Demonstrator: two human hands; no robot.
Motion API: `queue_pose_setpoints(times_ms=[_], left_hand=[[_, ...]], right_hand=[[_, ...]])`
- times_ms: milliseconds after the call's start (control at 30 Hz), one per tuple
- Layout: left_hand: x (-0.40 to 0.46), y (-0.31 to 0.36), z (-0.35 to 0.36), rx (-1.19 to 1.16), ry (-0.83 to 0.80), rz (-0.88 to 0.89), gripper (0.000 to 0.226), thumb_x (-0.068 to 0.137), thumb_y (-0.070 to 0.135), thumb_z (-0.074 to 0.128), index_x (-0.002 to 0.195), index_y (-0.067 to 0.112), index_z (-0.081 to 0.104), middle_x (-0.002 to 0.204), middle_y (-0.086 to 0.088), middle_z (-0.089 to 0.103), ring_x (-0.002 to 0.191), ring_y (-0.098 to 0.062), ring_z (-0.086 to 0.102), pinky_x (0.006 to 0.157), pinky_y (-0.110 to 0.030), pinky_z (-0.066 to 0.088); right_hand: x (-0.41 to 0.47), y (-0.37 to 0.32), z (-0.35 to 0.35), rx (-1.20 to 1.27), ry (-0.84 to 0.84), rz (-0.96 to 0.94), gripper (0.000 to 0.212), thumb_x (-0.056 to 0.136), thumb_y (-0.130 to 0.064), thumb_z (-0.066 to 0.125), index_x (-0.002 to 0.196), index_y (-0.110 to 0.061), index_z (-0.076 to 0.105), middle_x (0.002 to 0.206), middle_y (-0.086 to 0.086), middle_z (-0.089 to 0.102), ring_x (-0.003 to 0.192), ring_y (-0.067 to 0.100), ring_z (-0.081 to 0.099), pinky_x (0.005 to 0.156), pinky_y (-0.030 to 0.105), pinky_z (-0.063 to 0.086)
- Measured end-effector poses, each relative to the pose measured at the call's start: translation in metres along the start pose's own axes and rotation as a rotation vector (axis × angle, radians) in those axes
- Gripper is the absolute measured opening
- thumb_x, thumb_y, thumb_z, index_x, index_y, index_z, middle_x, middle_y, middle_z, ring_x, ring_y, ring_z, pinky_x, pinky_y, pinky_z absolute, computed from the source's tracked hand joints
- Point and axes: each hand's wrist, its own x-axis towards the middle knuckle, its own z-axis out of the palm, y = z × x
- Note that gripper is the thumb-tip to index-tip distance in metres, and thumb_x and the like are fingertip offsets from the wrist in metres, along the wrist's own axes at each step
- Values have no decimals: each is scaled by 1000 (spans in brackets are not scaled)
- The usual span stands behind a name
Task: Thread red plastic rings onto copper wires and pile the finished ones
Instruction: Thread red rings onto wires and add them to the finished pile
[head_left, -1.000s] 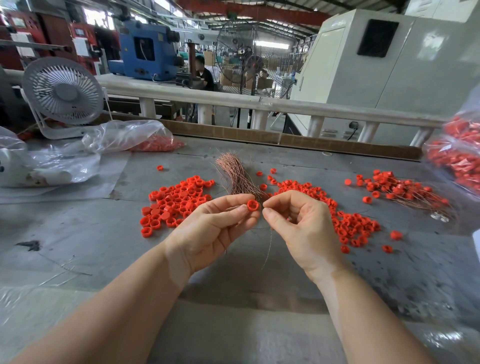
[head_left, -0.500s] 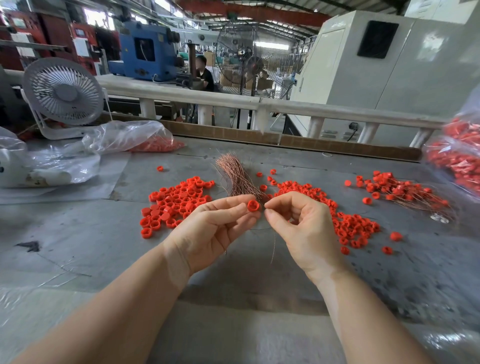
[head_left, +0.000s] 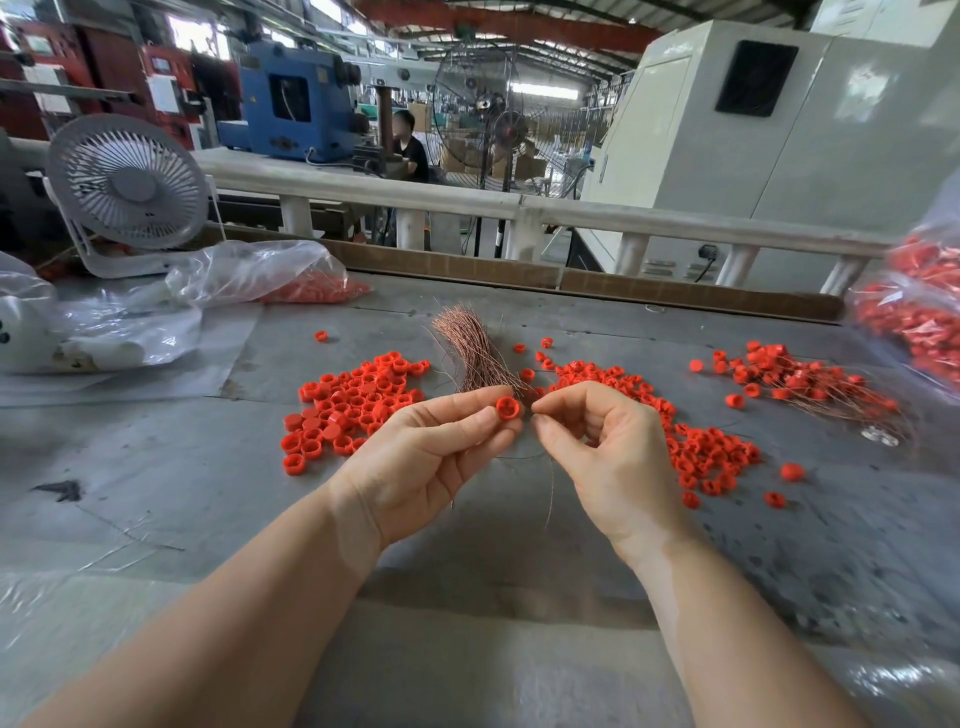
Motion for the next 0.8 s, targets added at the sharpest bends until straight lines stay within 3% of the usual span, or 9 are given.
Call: queue_pose_setpoints(times_ms=[300, 533, 800], left_hand=[[0, -1, 0, -17, -10, 1, 24, 64, -2, 57, 75, 6, 77, 79, -11, 73, 73, -15, 71, 63, -17, 56], [-1, -1, 2, -24, -35, 5, 25, 65, -3, 56, 75, 6, 77, 79, -11, 73, 72, -14, 71, 61, -16, 55], [-1, -2, 2, -33, -70, 25, 23, 66, -3, 56, 74, 6, 76, 80, -13, 72, 72, -14, 71, 62, -16, 55]], right_hand=[[1, 1, 1, 50, -38, 41, 26, 80, 1, 68, 72, -24, 67, 66, -9, 68, 62, 2, 60, 63, 14, 48], [-1, -3, 3, 184, -116, 144, 14, 80, -3, 69, 77, -17, 66, 57, -9, 63, 49, -2, 51, 47, 8, 37], [-1, -5, 3, 268, -116, 213, 14, 80, 0, 67, 78, -13, 63, 57, -4, 65, 47, 0, 51, 45, 9, 37]])
